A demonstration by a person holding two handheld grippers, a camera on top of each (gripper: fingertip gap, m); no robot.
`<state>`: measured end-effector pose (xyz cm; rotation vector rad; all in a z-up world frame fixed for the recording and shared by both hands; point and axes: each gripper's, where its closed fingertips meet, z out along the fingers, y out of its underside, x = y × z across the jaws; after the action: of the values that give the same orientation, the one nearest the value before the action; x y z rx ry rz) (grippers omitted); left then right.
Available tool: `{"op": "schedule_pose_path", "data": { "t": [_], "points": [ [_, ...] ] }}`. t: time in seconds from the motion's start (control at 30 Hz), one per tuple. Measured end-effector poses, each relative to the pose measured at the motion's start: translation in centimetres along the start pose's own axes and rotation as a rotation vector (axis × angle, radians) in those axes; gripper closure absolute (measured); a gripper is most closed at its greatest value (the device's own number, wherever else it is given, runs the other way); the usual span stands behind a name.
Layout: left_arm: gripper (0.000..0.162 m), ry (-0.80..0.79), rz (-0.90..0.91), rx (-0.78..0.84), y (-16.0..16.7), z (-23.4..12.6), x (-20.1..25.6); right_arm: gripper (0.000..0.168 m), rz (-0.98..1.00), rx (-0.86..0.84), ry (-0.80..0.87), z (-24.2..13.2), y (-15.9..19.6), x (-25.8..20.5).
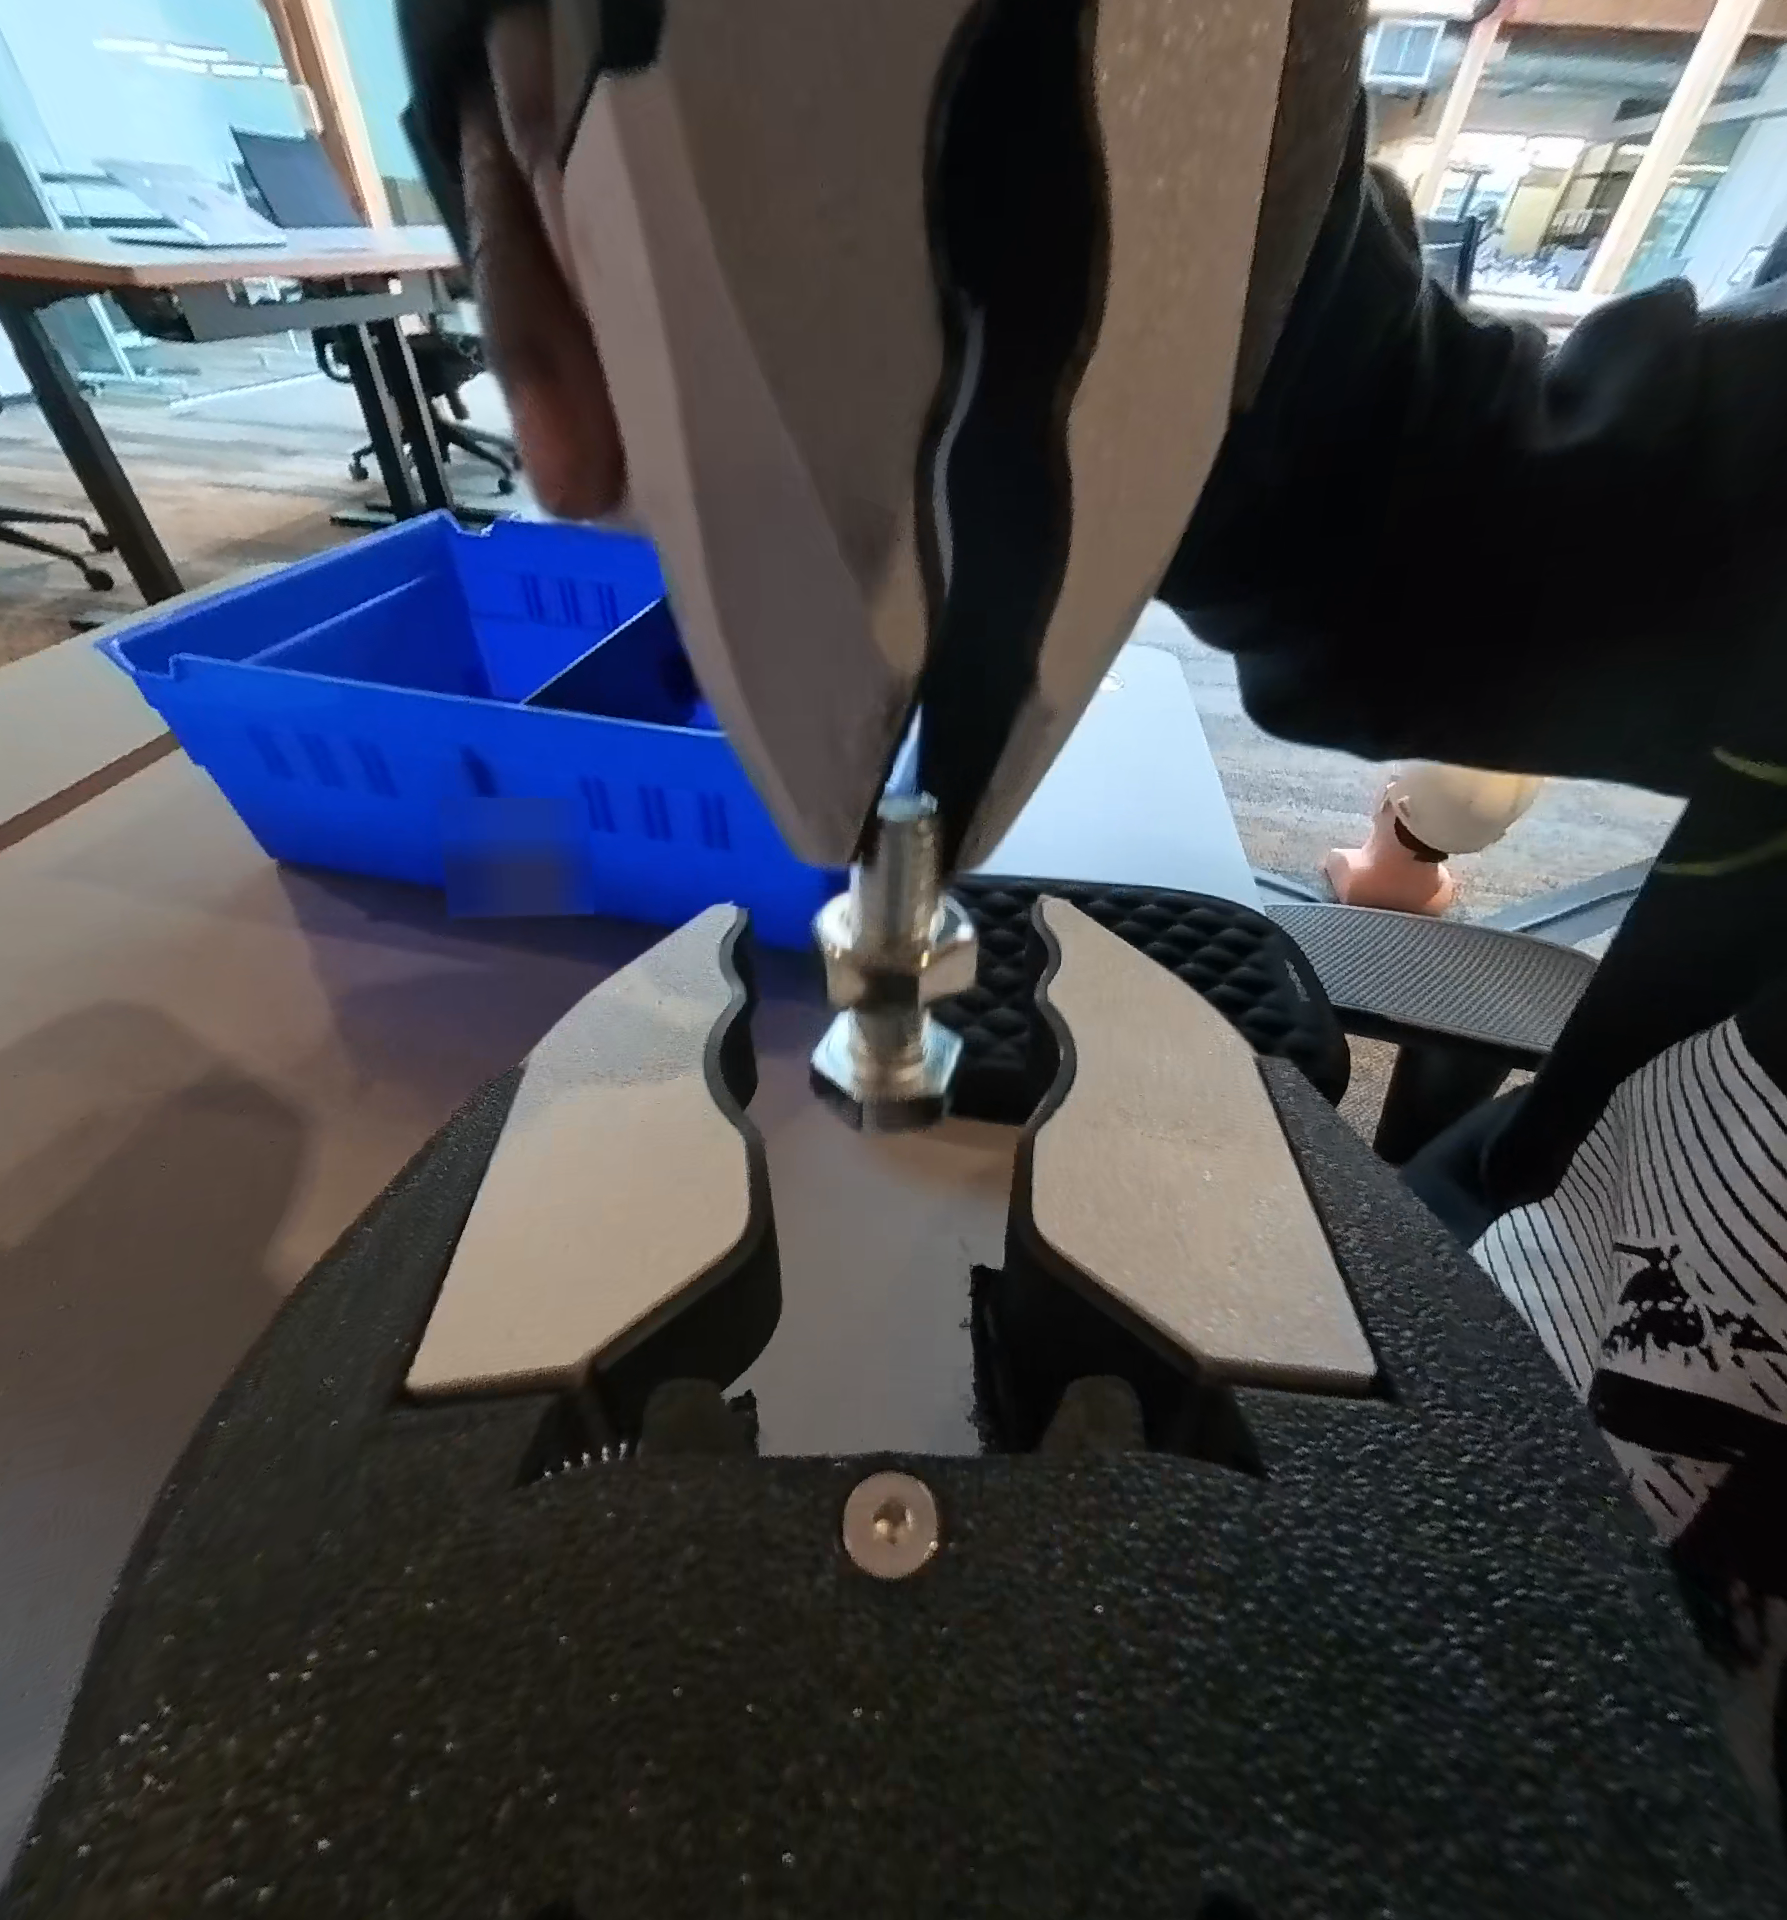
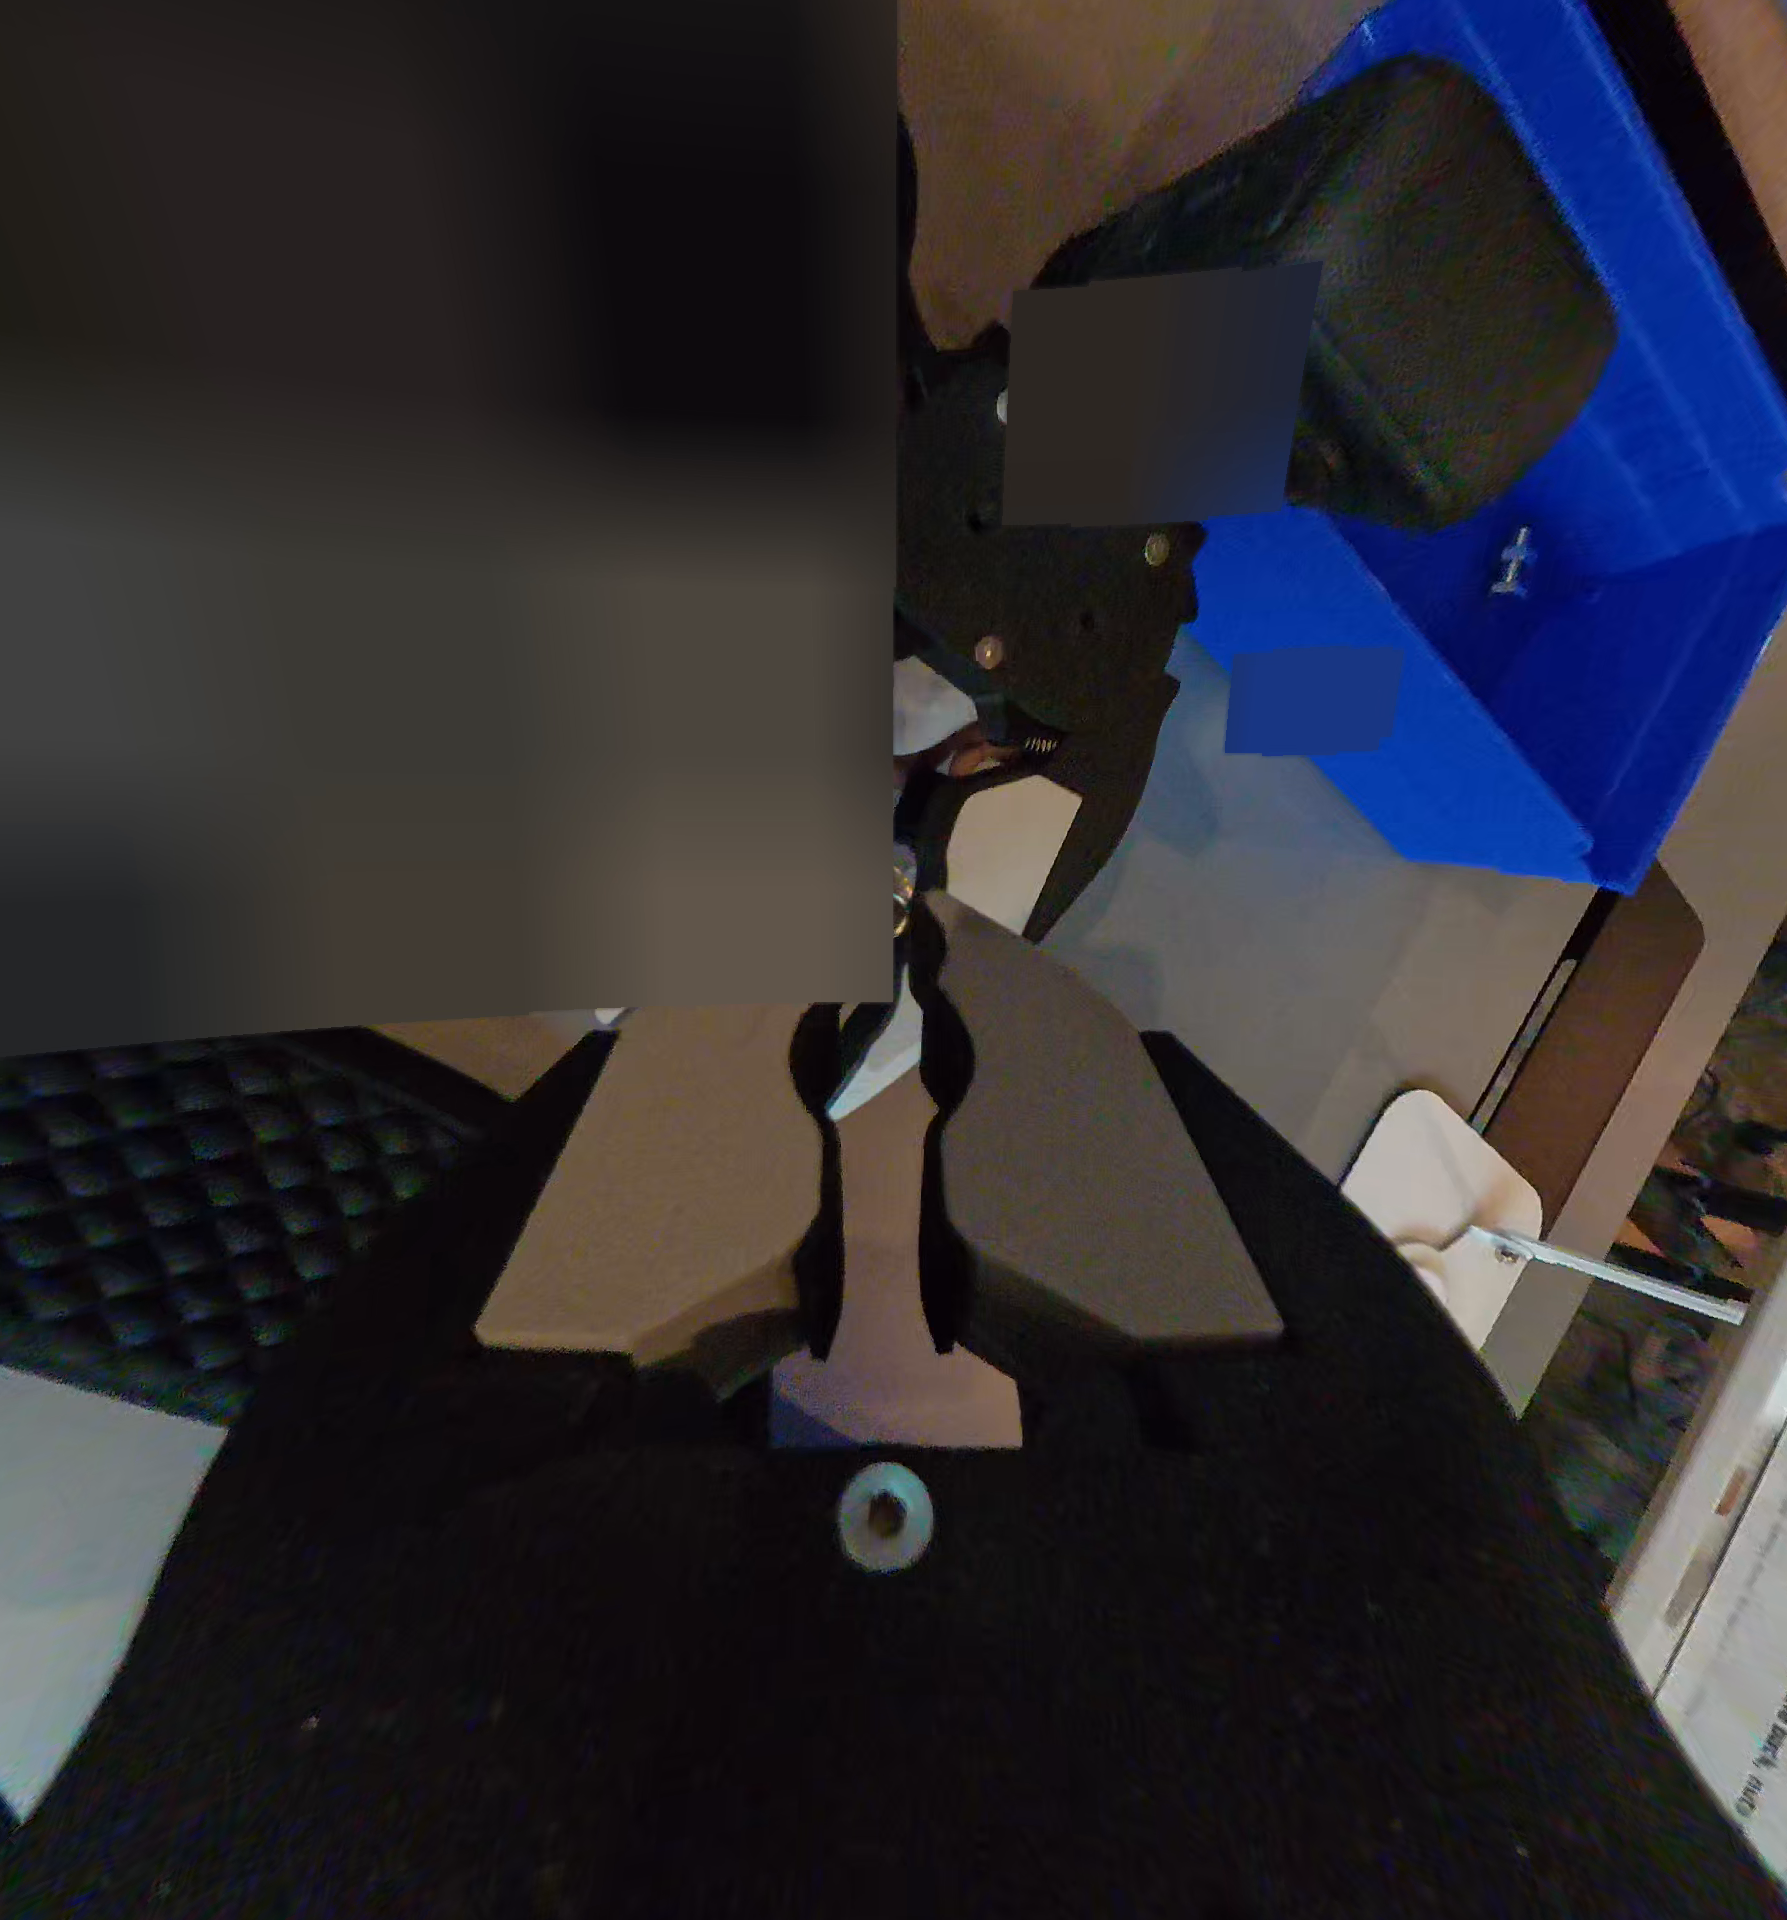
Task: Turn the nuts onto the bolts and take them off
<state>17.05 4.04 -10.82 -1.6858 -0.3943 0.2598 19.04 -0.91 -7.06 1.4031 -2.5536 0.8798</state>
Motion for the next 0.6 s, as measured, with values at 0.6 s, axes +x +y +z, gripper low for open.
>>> {"op": "schedule_pose_path", "data": {
  "t": [0.6],
  "points": [
    [0.138, -0.006, 0.036, 0.037, -0.32, 0.10, -0.57, 0.159, 0.006, 0.014, -0.014, 0.08, -0.05, 0.58]
  ]
}}
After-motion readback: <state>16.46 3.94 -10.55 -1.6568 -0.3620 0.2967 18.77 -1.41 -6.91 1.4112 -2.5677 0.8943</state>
